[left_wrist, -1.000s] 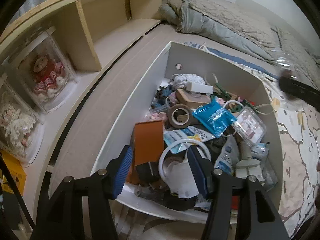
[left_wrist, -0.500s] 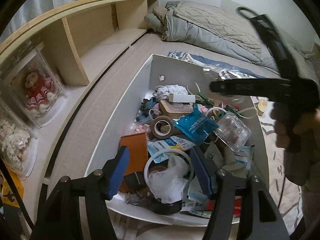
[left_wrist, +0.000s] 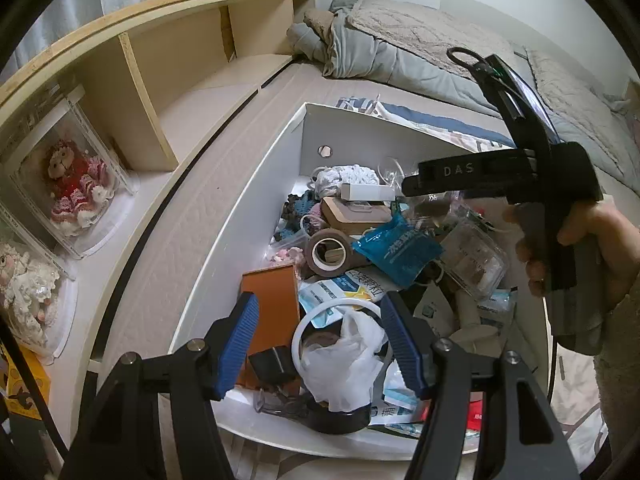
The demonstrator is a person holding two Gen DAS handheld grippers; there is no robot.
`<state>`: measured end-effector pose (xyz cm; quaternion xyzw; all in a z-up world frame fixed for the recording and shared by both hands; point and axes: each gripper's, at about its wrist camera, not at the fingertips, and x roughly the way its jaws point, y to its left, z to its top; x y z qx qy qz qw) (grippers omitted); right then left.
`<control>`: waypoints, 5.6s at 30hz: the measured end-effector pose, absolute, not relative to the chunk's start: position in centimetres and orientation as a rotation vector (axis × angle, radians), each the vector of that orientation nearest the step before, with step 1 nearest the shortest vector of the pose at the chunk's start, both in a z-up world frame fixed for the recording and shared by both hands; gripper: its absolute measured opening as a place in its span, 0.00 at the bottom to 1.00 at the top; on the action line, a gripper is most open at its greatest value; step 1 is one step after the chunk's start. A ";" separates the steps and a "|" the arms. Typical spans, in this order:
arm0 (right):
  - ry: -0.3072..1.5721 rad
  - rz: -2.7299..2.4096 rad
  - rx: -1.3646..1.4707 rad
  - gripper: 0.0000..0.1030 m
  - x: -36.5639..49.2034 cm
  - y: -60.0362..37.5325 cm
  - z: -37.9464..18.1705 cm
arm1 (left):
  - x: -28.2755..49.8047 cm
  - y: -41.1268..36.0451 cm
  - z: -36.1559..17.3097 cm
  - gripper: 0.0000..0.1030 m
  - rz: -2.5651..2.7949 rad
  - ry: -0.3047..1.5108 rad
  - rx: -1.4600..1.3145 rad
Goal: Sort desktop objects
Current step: 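Open the right tool to drop the bagged tape roll into the SHOES box, then move both tools away from the SHOES box toward the wooden pieces on the sheet, then grasp the boat-shaped wooden piece and flat wooden stick with the right tool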
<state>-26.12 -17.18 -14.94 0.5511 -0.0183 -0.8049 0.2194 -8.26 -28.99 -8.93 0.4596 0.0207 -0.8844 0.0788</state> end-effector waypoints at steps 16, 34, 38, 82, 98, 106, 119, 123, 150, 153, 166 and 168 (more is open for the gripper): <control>0.010 -2.291 1.257 1.00 -23.7 -15.5 -11.4 | -8.6 -28.4 -8.7 0.61 -2.651 0.049 1.360; 0.052 -2.303 1.081 1.00 -19.3 -11.5 -8.8 | -8.5 -27.5 -6.9 0.93 -2.702 0.104 1.224; 0.084 -2.332 1.031 1.00 -18.3 -10.3 -7.8 | -8.5 -26.9 -6.5 0.99 -2.706 0.086 1.202; 0.140 -2.537 0.815 1.00 -12.5 6.6 -0.9 | -10.4 -14.8 0.3 1.00 -2.868 -0.021 0.945; 0.108 -2.607 0.849 1.00 -12.2 11.2 -1.2 | -12.5 -10.1 0.2 1.00 -2.917 -0.066 0.978; 0.065 -2.646 0.906 1.00 -12.8 13.8 -2.1 | -13.6 -7.8 -0.4 1.00 -2.939 -0.085 1.007; -0.032 -2.736 0.991 1.00 -14.5 17.9 -3.1 | -15.6 -5.3 -2.3 1.00 -2.962 -0.206 1.028; -0.086 -2.771 1.034 1.00 -15.9 19.2 -3.9 | -16.4 -5.1 -3.0 1.00 -2.967 -0.217 1.019; -0.305 -2.873 1.457 0.87 -27.4 29.1 -14.6 | -19.7 0.0 -10.9 1.00 -2.986 -0.443 1.223; -0.400 -2.863 1.512 0.78 -29.1 30.2 -16.0 | -19.7 0.6 -11.5 1.00 -3.003 -0.456 1.246; -0.724 -2.817 1.627 0.48 -32.9 33.2 -20.8 | -19.1 4.7 -13.4 1.00 -3.111 -0.517 1.368; -0.674 -2.832 1.641 0.45 -33.4 32.5 -20.9 | -19.1 5.1 -13.9 1.00 -3.100 -0.519 1.398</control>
